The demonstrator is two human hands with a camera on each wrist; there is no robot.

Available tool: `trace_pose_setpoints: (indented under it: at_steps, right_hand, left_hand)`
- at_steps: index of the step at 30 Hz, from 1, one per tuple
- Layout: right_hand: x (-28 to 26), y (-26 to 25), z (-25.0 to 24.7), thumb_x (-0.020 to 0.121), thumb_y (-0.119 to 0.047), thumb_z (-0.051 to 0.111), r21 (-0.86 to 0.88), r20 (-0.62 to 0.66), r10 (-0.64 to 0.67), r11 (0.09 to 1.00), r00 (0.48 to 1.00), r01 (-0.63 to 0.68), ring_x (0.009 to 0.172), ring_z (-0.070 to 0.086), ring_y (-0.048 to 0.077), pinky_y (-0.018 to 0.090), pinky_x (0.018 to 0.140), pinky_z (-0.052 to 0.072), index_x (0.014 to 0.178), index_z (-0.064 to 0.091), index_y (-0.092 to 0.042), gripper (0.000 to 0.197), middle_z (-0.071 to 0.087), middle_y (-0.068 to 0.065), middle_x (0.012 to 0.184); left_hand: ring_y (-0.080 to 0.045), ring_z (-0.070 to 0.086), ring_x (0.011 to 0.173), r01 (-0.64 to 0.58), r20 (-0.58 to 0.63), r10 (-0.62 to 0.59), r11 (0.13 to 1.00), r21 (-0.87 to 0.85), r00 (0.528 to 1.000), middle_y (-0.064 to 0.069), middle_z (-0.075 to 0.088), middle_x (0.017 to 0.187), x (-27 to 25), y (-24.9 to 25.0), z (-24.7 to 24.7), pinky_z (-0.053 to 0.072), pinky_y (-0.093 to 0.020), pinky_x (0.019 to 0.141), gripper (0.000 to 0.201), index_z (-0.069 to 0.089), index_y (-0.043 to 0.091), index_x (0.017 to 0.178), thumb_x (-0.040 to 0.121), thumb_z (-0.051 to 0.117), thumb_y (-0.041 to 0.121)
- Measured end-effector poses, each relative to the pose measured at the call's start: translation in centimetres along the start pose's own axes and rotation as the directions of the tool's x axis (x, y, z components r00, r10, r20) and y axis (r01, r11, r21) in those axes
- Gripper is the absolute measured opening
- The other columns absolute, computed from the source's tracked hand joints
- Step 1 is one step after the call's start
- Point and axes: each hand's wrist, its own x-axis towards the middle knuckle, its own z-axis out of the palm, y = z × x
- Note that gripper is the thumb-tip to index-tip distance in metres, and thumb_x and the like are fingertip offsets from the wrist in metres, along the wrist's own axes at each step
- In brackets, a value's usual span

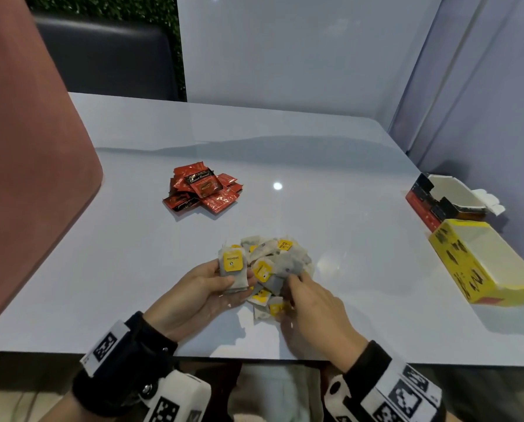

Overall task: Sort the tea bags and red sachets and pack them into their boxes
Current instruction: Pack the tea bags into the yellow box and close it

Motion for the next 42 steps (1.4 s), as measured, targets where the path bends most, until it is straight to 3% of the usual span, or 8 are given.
trace_pose_setpoints:
  at_steps: [6,11,17,20,26,32,36,42]
  right_hand:
    - [-0.2,1.6,-2.2,0.075,-0.026,0.069,0.393,0.041,0.079,0.915,0.996,-0.089,0.072,0.056,0.011,0.032,0.070,0.046,0.068,0.050,-0.027,0.021,0.062,-0.008,0.077]
    - [-0.5,1.7,-5.7,0.079,-0.010,0.069,0.727,-0.012,0.086,0.685,0.996,-0.050,0.065,0.061,0.014,0.030,0.067,0.052,0.073,0.055,-0.015,0.016,0.068,0.006,0.068]
    - [1.3,-0.7,-7.9,0.084,-0.006,0.066,0.886,0.058,0.030,0.459,0.998,-0.065,0.057,0.057,0.016,0.036,0.057,0.051,0.089,0.055,-0.008,0.013,0.065,0.001,0.068]
    - [2.2,-1.8,-6.8,0.080,-0.016,0.071,0.858,0.100,0.037,0.503,0.994,-0.105,0.065,0.061,0.024,0.045,0.067,0.053,0.108,0.052,-0.014,0.033,0.062,0.001,0.086]
    - [1.5,-2.4,-5.1,0.079,-0.018,0.070,0.427,-0.177,-0.138,0.881,0.974,0.203,0.098,0.050,0.009,0.017,0.079,0.047,0.116,0.047,-0.025,0.045,0.043,-0.006,0.113]
    - [1.1,-2.6,-4.1,0.082,-0.010,0.060,0.140,-0.213,-0.401,0.890,0.891,0.435,0.096,0.046,0.017,0.033,0.069,0.047,0.090,0.061,-0.014,0.008,0.053,0.001,0.101]
    - [1.3,-2.7,-4.0,0.083,-0.027,0.042,0.091,-0.331,-0.411,0.882,0.849,0.462,0.087,0.051,0.016,0.030,0.059,0.048,0.080,0.062,-0.013,0.024,0.059,0.000,0.089]
    - [0.5,-2.2,-4.0,0.075,-0.013,0.058,-0.096,-0.378,-0.459,0.883,0.804,0.459,0.079,0.046,0.013,0.020,0.059,0.039,0.075,0.059,-0.016,0.003,0.056,-0.004,0.080]
  left_hand:
    - [-0.024,0.070,0.087,0.013,0.035,-0.012,1.000,-0.013,0.999,-0.016,0.069,0.098,0.0,-0.1,0.1,0.051,-0.034,0.085,0.030,0.058,-0.003,0.105,0.088,0.037,-0.016]
    - [-0.023,0.068,0.090,0.029,0.063,-0.031,0.999,0.020,0.998,-0.019,0.066,0.105,0.0,-0.2,0.7,0.053,-0.030,0.085,0.026,0.059,-0.005,0.108,0.083,0.052,-0.011]
    - [-0.031,0.060,0.102,0.049,0.196,-0.050,0.999,0.008,0.979,-0.022,0.058,0.121,-0.3,0.0,2.7,0.053,-0.034,0.084,0.052,0.053,0.004,0.128,0.089,0.050,0.038]
    - [-0.037,0.052,0.112,0.068,0.219,-0.061,0.997,-0.022,0.974,-0.021,0.056,0.125,-0.4,-0.3,3.2,0.042,-0.042,0.100,0.056,0.051,0.008,0.131,0.088,0.039,0.041]
    - [-0.031,0.060,0.094,0.068,0.195,-0.049,0.994,-0.090,0.980,-0.023,0.057,0.117,-0.4,-0.6,2.8,0.048,-0.040,0.092,0.044,0.055,0.002,0.121,0.086,0.044,0.027]
    - [-0.032,0.045,0.114,0.058,0.199,-0.033,0.991,-0.121,0.979,-0.022,0.045,0.127,-0.3,-0.5,3.1,0.048,-0.040,0.095,0.050,0.046,0.007,0.134,0.094,0.035,0.036]
    - [-0.034,0.041,0.121,0.090,0.213,-0.057,0.984,-0.153,0.976,-0.029,0.041,0.138,-0.3,-0.6,3.0,0.028,-0.049,0.110,0.058,0.040,0.003,0.138,0.094,0.035,0.041]
    - [-0.027,0.060,0.099,0.079,0.229,-0.044,0.986,-0.145,0.972,-0.016,0.061,0.111,-0.3,-0.5,2.6,0.051,-0.039,0.090,0.050,0.050,0.005,0.131,0.093,0.039,0.036]
